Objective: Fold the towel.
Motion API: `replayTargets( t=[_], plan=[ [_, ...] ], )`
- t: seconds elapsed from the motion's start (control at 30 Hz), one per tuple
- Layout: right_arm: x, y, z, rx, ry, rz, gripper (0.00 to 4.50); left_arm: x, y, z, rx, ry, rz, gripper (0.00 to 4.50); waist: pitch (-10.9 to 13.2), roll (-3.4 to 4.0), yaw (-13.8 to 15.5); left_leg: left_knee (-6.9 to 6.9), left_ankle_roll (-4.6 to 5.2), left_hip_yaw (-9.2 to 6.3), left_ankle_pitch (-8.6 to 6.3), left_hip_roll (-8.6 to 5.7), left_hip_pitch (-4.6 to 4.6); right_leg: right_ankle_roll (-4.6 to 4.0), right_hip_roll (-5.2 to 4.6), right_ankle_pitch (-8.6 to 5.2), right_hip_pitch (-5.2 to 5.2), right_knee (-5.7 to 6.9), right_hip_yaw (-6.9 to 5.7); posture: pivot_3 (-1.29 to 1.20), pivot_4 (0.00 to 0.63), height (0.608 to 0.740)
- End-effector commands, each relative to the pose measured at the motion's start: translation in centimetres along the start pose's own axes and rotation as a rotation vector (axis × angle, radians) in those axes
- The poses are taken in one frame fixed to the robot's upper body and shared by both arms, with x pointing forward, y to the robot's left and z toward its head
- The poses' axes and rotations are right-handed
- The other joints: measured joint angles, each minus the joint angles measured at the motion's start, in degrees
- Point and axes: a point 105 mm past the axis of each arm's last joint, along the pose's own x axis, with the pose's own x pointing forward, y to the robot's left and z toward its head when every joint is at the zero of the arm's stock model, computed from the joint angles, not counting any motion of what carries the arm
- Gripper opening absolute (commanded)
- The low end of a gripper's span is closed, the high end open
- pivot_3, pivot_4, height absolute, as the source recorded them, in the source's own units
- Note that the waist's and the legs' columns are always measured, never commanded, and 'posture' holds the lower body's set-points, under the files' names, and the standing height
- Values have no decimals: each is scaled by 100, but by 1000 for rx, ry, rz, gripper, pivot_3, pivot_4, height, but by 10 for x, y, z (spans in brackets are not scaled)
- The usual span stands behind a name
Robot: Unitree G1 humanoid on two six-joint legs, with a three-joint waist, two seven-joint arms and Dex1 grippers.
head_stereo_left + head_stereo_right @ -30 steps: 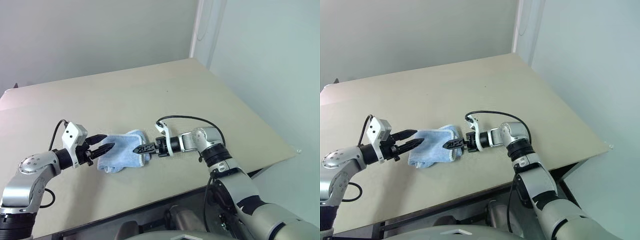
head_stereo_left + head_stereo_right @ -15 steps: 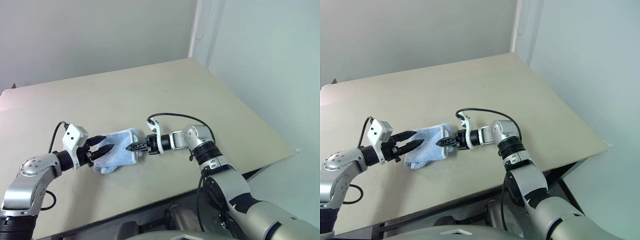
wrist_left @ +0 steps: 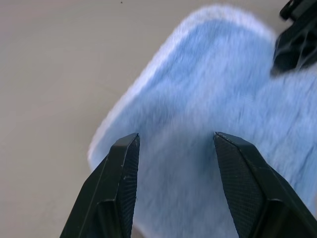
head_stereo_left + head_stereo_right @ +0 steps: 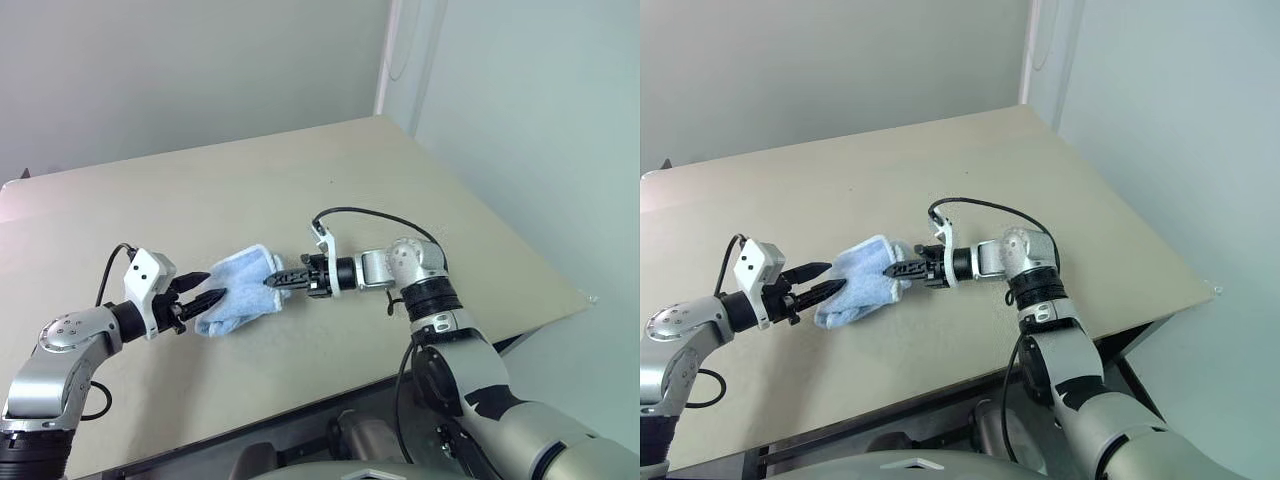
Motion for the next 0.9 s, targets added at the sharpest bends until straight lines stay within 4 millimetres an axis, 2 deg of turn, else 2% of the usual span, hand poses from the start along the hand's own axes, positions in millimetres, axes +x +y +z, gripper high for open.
replayTargets(
  t=[0.03, 0.13, 0.2, 0.23, 0.3, 0.4, 0.53, 0.63, 0.7, 0.77, 0.9],
  plan=[
    [-21, 36, 44, -94, -151, 68, 20, -3, 8, 13, 38, -44, 30, 2507, 0, 1, 1, 0, 0, 0, 0, 0, -1, 0, 0, 0, 0, -1, 0, 0, 0, 740],
    [-45, 42, 71, -132, -259, 45, 20, -4, 10, 13, 33, -45, 35, 2507, 2, 4, 3, 0, 0, 1, 0, -1, -3, 0, 0, 0, 0, -5, 0, 0, 0, 740],
    [-59, 38, 81, -144, -304, 3, 20, -5, 11, 13, 34, -47, 39, 2507, 2, 4, 5, -3, 0, 1, 0, -1, -4, -1, 0, 0, 1, -11, 0, 0, 0, 740],
    [-64, 33, 83, -144, -316, -21, 20, -6, 12, 14, 34, -48, 42, 2507, 2, 3, 4, -5, 1, 1, 0, -1, -6, -1, 0, 0, 1, -15, -1, 0, 0, 740],
    [-73, 9, 85, -121, -342, -123, 20, -8, 14, 16, 34, -51, 48, 2507, 1, 2, -10, -10, 1, 4, -1, -1, -5, -1, 0, 0, 2, -21, 1, 0, 0, 740],
    [-76, -24, 75, -81, -317, -244, 20, -10, 15, 19, 32, -62, 56, 2507, 2, 3, -22, -17, 2, 15, -1, 0, -1, -1, 1, 0, 1, -22, 12, 0, 0, 740],
    [-73, -50, 61, -16, -306, -313, 20, -13, 17, 20, 26, -69, 71, 2507, 3, 4, -17, -30, 2, 17, -1, 1, 2, -2, 3, -1, -2, -23, 15, 0, 0, 740],
    [-77, -72, 58, -37, -331, -447, 20, -15, 17, 18, 28, -61, 76, 2507, 3, 5, -17, -31, 2, 17, -1, 2, 3, -3, 3, -2, -2, -22, 16, 0, 0, 740],
    [-87, -90, 51, -26, -321, -565, 20, -16, 17, 16, 33, -49, 82, 2507, 3, 5, -7, -31, 2, 17, -1, 2, 3, -3, 2, -2, -2, -23, 17, 0, 0, 740],
    [-97, -100, 44, -18, -295, -618, 20, -17, 17, 15, 33, -44, 87, 2507, 3, 5, -2, -31, 2, 17, -1, 1, 3, -3, 1, -2, -1, -24, 17, 0, 0, 740],
    [-113, -101, 40, 19, -290, -611, 1212, -18, 18, 13, 26, -39, 90, 2507, 4, 7, 8, -31, 1, 20, -1, -1, 1, -3, -2, -2, 0, -30, 19, 0, 0, 740]
  ],
)
